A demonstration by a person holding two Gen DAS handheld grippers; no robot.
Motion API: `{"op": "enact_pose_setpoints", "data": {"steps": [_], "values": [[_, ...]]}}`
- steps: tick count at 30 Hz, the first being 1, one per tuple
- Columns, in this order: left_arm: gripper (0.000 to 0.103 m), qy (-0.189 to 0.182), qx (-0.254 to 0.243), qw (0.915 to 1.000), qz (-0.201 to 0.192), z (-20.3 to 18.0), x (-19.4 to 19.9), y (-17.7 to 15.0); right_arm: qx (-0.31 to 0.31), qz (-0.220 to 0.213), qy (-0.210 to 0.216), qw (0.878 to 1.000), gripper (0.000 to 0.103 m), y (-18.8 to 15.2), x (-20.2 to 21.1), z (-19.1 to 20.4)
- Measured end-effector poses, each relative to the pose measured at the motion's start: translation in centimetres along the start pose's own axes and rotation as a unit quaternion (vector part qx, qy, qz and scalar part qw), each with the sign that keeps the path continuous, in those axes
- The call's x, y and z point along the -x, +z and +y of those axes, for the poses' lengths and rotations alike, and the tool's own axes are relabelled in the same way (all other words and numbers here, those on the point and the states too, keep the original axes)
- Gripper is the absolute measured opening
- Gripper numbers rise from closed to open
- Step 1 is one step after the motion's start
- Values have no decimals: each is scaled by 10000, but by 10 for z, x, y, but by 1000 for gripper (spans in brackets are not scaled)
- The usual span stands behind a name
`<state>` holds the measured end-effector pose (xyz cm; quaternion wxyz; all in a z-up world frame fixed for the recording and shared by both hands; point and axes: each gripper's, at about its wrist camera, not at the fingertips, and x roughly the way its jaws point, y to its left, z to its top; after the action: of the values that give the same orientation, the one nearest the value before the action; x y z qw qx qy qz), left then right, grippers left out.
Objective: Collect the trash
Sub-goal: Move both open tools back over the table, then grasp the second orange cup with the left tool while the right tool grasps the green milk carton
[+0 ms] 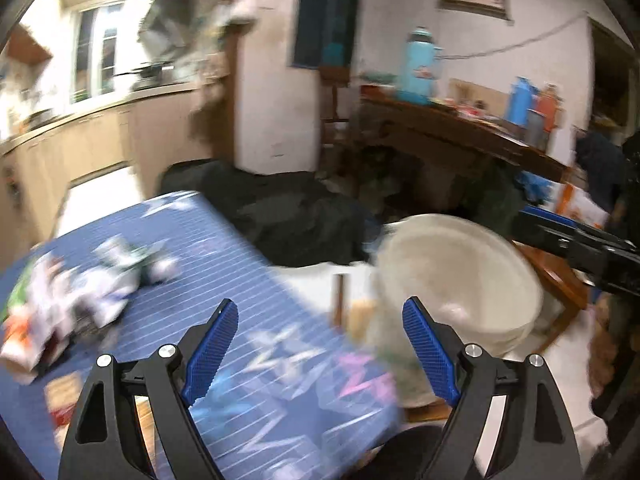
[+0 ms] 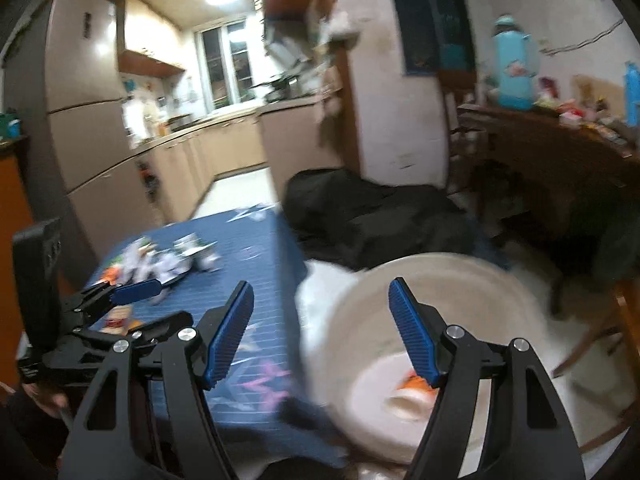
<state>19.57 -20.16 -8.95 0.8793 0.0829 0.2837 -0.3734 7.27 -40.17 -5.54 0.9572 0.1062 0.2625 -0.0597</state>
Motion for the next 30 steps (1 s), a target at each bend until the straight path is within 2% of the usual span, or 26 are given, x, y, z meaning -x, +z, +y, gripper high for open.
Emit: {"op": "enact_pose_setpoints", "data": {"steps": [3, 6, 9, 13, 18, 21, 23, 25, 30], "values": [[85, 682, 184, 9975, -3, 38, 25, -22, 246, 209, 299, 9990, 67, -11, -19, 37], [85, 1109, 657, 9917, -16, 77, 53, -44, 538, 530, 508, 9958, 67, -28, -41, 77], [85, 1951, 1006, 9756, 29, 115, 79, -70, 580, 1012, 798, 9900, 67, -45, -70, 106], [85, 2579, 1487, 9545, 158, 160, 108, -101, 577, 1444, 1037, 9824, 67, -67, -100, 139], [85, 2863, 1914, 9388, 100, 200, 136, -128, 456, 1708, 1314, 9754, 67, -93, -125, 175], [85, 2984, 1934, 9347, 24, 216, 141, -133, 621, 1710, 1374, 9737, 67, -94, -131, 192], [85, 3099, 1758, 9344, -26, 224, 140, -130, 681, 1696, 1352, 9738, 67, -92, -134, 199], [91, 3235, 1513, 9340, 33, 239, 126, -122, 632, 1701, 1334, 9743, 74, -88, -138, 198], [91, 3315, 1144, 9349, 538, 287, 67, -99, 533, 1686, 1254, 9762, 74, -86, -144, 201]]}}
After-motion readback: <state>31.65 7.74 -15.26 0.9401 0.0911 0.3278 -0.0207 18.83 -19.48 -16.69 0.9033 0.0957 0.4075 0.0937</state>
